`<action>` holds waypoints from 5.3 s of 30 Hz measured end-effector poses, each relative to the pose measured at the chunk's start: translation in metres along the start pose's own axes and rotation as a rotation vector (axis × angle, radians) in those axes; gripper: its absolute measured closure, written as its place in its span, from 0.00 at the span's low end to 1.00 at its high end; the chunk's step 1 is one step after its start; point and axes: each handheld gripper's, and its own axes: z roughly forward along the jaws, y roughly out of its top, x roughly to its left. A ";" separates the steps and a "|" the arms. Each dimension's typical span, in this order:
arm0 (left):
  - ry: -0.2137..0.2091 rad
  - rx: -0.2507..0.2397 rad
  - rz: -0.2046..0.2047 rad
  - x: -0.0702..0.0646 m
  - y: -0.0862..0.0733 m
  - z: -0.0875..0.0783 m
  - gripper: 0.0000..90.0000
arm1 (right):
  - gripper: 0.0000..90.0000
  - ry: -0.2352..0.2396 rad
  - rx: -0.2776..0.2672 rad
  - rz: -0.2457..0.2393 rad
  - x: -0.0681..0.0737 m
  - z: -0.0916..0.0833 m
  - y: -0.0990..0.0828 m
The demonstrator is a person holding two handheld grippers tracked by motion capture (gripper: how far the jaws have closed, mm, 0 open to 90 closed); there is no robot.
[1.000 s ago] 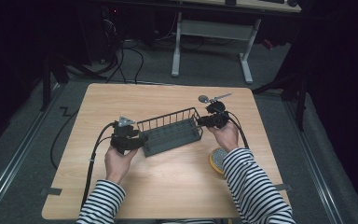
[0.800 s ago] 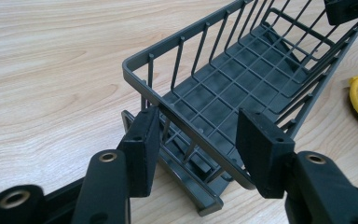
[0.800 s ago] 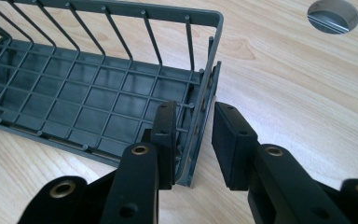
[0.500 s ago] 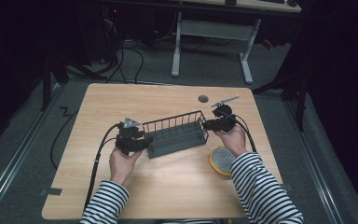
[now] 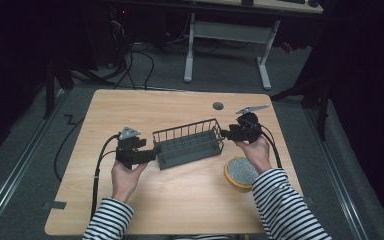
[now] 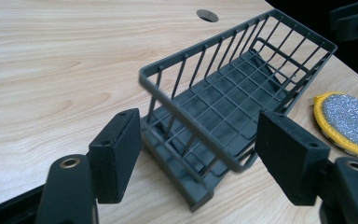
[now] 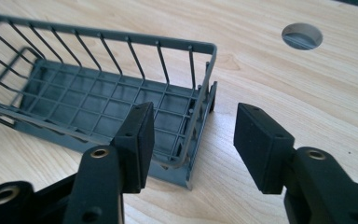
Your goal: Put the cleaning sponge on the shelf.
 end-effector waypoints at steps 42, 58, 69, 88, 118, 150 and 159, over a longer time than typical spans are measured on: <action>0.322 0.115 0.052 0.048 -0.098 0.000 0.26 | 0.32 0.012 -0.041 0.097 -0.048 -0.025 -0.123; 0.325 0.112 0.051 0.047 -0.099 0.000 0.26 | 0.35 0.108 0.030 0.124 -0.055 -0.002 -0.133; 0.325 0.112 0.051 0.047 -0.099 0.000 0.26 | 0.60 0.151 0.028 0.129 -0.059 -0.003 -0.139; 0.325 0.112 0.051 0.047 -0.099 0.000 0.26 | 0.88 0.109 0.010 0.035 -0.050 -0.014 -0.134; 0.321 0.111 0.053 0.047 -0.099 0.000 0.26 | 0.88 0.117 -0.119 -0.005 -0.043 -0.057 -0.094; 0.318 0.111 0.056 0.046 -0.099 0.000 0.27 | 0.88 0.065 -0.123 -0.215 -0.017 -0.074 0.019; 0.318 0.110 0.056 0.046 -0.099 0.000 0.27 | 0.87 0.045 -0.136 -0.261 -0.006 -0.055 0.048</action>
